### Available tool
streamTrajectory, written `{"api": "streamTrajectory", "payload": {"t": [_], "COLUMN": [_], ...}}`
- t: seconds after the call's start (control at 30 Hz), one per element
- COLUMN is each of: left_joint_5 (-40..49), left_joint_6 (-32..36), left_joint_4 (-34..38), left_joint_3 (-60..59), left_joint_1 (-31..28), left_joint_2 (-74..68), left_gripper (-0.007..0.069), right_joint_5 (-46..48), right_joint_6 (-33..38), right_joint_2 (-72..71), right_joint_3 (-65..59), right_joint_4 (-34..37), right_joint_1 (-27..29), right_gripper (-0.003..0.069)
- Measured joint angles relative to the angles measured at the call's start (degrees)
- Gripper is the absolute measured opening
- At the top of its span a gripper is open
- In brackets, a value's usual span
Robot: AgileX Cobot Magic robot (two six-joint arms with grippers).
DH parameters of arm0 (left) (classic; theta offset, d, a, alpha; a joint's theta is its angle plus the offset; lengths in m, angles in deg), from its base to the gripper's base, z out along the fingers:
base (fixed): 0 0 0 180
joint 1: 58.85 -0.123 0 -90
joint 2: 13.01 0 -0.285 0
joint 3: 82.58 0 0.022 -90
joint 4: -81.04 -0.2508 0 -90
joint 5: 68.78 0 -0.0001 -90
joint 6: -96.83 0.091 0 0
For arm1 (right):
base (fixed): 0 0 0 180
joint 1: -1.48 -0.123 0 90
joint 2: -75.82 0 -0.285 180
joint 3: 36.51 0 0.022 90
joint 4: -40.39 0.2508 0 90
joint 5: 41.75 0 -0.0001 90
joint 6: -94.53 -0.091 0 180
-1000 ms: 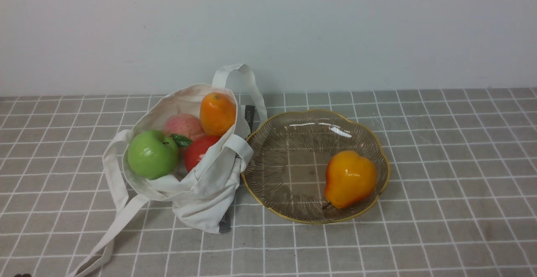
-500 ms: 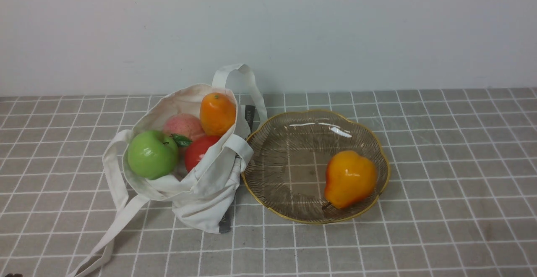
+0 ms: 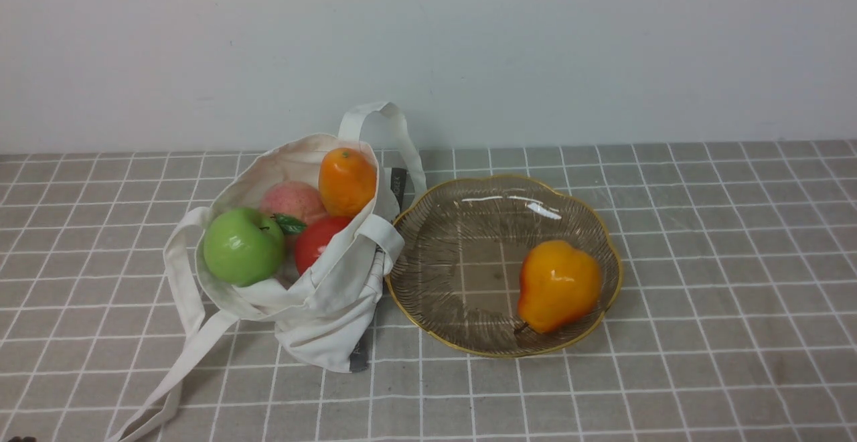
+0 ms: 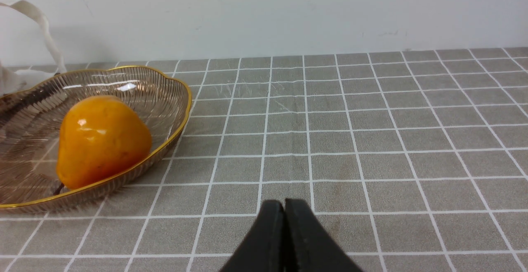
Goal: Take the fruit out of the bag on the grey coffee tablecloth and place them on the plate.
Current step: 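Reach into the white bag and grasp the apple with the left gripper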
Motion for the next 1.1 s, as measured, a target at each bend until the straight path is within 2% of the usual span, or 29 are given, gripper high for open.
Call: {"api": "streamTrajectory", "payload": {"t": [0.2,0.27,0.3,0.33,0.37,0.47,0.5,0.57,0.67,0.93,1.1], "left_joint_5": [0.0,-0.05,-0.05,-0.05,0.01,0.06,0.06,0.06,-0.13,-2.88,1.22], "left_joint_6": [-0.34,-1.09,-1.23,-2.26,-4.46,-8.2,-8.33,-9.18,-9.44,-8.24,3.46], "left_joint_4": [6.7,13.08,13.77,17.69,26.17,41.24,42.23,51.71,59.15,67.86,68.49], "left_joint_3": [0.05,0.05,0.05,0.05,0.05,0.0,0.0,0.0,0.0,0.0,6.16], "left_joint_1": [0.0,0.0,0.0,0.0,0.0,0.0,0.0,0.0,0.0,0.0,0.0], "left_joint_2": [0.0,0.0,0.0,0.0,0.0,0.0,0.0,0.0,0.0,0.0,-0.42], "left_gripper": [-0.0008,-0.0008,-0.0008,-0.0008,-0.0008,-0.0008,-0.0008,-0.0008,-0.0008,-0.0008,-0.0008], "right_joint_5": [0.0,0.0,0.0,0.0,0.0,0.0,0.0,0.0,0.0,0.0,0.0], "right_joint_6": [0.0,0.0,0.0,0.0,0.0,0.0,0.0,0.0,0.0,0.0,0.0], "right_joint_2": [0.0,0.0,0.0,0.0,0.0,0.0,0.0,0.0,0.0,0.0,0.0], "right_joint_3": [0.0,0.0,0.0,0.0,0.0,0.0,0.0,0.0,0.0,0.0,0.0], "right_joint_4": [0.0,0.0,0.0,0.0,0.0,0.0,0.0,0.0,0.0,0.0,0.0], "right_joint_1": [0.0,0.0,0.0,0.0,0.0,0.0,0.0,0.0,0.0,0.0,0.0], "right_gripper": [-0.0015,-0.0015,-0.0015,-0.0015,-0.0015,-0.0015,-0.0015,-0.0015,-0.0015,-0.0015,-0.0015]}}
